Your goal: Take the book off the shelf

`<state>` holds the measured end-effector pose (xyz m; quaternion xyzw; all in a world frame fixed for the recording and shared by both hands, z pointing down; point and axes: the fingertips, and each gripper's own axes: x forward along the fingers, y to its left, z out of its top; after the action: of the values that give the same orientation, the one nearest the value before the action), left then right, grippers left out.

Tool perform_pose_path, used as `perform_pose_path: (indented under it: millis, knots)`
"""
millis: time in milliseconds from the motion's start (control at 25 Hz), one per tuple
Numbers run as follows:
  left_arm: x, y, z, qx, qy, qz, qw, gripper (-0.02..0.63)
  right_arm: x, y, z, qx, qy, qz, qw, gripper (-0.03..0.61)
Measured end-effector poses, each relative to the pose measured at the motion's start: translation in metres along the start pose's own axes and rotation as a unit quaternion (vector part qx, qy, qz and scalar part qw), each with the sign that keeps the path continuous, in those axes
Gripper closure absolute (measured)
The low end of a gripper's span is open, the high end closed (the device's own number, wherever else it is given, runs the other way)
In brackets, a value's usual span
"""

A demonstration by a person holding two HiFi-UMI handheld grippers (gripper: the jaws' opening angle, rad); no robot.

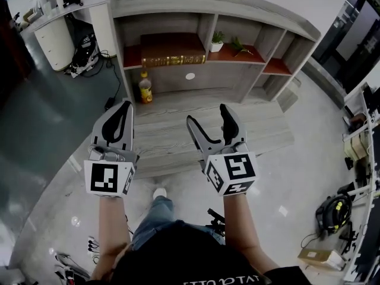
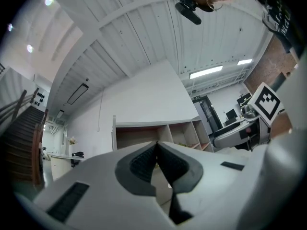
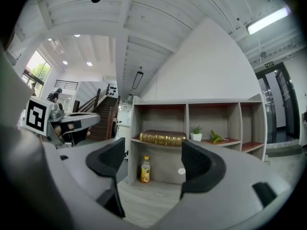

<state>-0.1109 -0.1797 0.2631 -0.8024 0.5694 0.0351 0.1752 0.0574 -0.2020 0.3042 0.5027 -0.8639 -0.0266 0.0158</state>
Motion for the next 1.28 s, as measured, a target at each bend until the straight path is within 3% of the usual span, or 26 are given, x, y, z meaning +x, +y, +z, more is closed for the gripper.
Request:
perform_pose_path:
  millis: [200, 600, 840, 1000, 1280]
  knots:
    - [0.044, 0.034, -0.012, -0.005, -0.010, -0.009, 0.9999, 0.603, 0.053, -0.011, 0.011, 0.024, -0.007, -0.004, 1.000, 0.204]
    - [0.109, 0.072, -0.040, -0.010, -0.017, -0.048, 0.9987, 0.603, 0.143, -0.030, -0.012, 0.154, 0.025, -0.019, 0.988, 0.209]
    - [0.133, 0.074, -0.051, -0.020, -0.013, -0.076, 0.9968, 0.603, 0.181, -0.018, -0.034, 0.338, 0.016, 0.031, 0.941, 0.224]
    - [0.141, 0.070, -0.058, -0.026, -0.005, -0.086, 0.9960, 0.603, 0.196, -0.027, -0.042, 0.453, -0.006, 0.048, 0.890, 0.225]
    - [0.154, 0.065, -0.064, -0.019, -0.005, -0.073, 0.9971, 0.603, 0.208, -0.057, -0.053, 0.541, -0.015, 0.049, 0.839, 0.225]
